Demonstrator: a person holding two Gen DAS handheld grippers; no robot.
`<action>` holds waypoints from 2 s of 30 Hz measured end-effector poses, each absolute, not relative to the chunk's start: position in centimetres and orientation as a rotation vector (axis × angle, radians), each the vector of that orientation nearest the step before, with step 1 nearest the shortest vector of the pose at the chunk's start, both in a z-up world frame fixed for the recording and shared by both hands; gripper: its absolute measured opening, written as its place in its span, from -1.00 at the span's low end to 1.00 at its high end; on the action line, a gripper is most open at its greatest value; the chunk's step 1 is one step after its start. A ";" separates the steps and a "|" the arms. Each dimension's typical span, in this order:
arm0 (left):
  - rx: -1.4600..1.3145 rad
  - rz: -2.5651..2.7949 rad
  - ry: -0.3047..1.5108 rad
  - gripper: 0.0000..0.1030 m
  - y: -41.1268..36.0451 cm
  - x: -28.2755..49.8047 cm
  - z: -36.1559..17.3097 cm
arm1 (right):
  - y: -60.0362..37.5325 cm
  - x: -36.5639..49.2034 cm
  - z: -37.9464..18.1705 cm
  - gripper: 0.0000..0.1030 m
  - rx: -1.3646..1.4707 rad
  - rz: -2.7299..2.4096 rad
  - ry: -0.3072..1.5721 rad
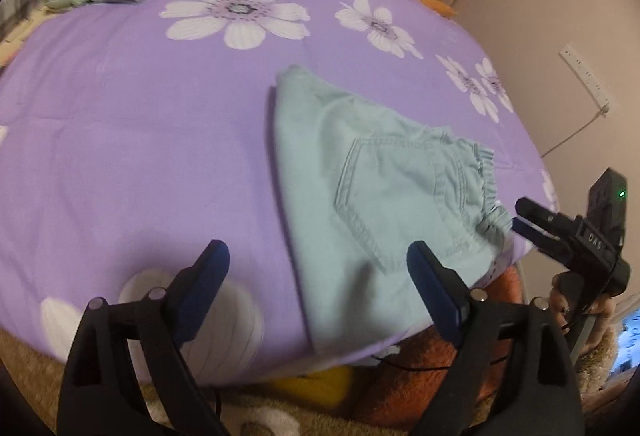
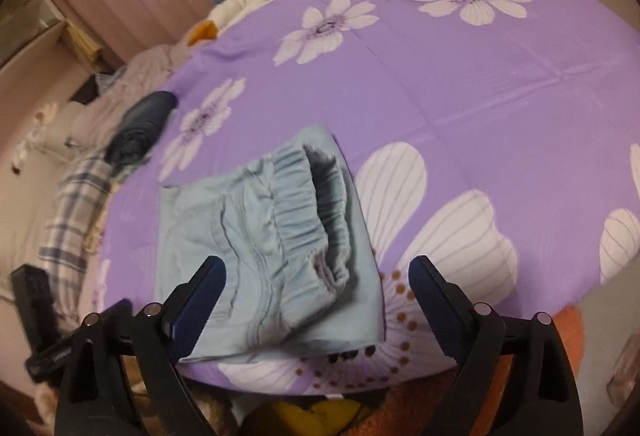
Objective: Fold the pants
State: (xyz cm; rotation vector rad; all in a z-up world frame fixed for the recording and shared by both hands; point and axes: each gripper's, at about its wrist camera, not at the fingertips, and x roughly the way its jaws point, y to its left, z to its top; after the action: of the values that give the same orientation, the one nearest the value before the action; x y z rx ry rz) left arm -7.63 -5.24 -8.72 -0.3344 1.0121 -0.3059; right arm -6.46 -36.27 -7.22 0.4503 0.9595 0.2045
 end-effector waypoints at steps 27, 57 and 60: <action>-0.364 -0.323 1.030 -0.50 -8.5 -4.6 -8.6 | -30.6 -3.6 -8.2 -0.29 0.315 0.321 0.937; -0.245 -0.298 0.820 -0.48 -6.4 -1.5 0.0 | -27.3 -0.5 -0.2 -0.28 0.202 0.348 0.767; -0.245 -0.294 0.844 -0.48 -6.5 -0.5 -0.2 | -27.5 0.4 -0.5 -0.28 0.217 0.339 0.794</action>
State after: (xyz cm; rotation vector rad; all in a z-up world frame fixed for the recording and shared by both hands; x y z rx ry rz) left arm -0.49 -6.53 -0.22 -0.2455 0.8437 -0.2939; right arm 0.37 -27.47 -0.54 0.2166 0.7937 0.3388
